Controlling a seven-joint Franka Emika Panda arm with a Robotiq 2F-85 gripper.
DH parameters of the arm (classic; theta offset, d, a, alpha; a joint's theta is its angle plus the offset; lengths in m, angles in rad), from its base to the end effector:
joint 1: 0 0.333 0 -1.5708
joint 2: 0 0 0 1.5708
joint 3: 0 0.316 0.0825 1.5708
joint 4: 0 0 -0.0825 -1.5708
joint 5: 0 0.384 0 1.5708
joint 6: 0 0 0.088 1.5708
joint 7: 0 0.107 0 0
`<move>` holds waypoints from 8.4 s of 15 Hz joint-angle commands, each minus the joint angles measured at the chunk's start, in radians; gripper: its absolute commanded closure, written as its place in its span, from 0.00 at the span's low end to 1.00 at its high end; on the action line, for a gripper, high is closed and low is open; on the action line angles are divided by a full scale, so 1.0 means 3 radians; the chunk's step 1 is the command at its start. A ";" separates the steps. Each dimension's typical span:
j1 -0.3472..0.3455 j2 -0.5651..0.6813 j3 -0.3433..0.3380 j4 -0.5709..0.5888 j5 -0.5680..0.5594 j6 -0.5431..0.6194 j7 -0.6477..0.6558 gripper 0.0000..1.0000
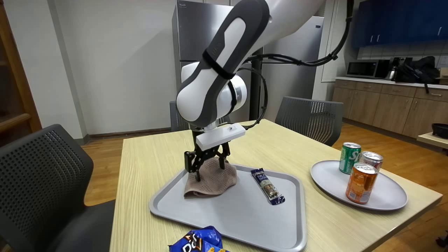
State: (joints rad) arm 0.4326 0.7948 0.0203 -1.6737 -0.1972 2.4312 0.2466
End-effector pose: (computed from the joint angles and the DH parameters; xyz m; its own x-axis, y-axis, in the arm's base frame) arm 0.6044 0.2921 0.1365 0.9387 0.3443 -0.0165 0.3438 -0.9319 0.1155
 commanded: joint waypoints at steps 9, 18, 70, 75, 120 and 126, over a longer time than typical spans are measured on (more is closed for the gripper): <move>0.0110 0.0153 -0.0049 0.0151 -0.0093 -0.0056 0.0104 0.42; 0.0122 0.0144 -0.0011 0.0123 -0.0071 -0.0056 0.0073 1.00; -0.1124 -0.0524 -0.0191 0.0088 -0.0086 -0.0390 -0.0628 0.97; -0.1251 -0.0334 -0.0177 0.0174 0.0033 -0.0366 -0.0834 0.97; -0.1116 -0.0627 0.0274 -0.0238 0.0453 -0.0319 -0.1092 0.00; -0.1098 -0.0733 0.0204 -0.0379 0.0434 -0.0226 -0.0948 0.00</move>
State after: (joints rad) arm 0.0958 0.6074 0.0988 -1.7500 -0.0726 2.3414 -0.0701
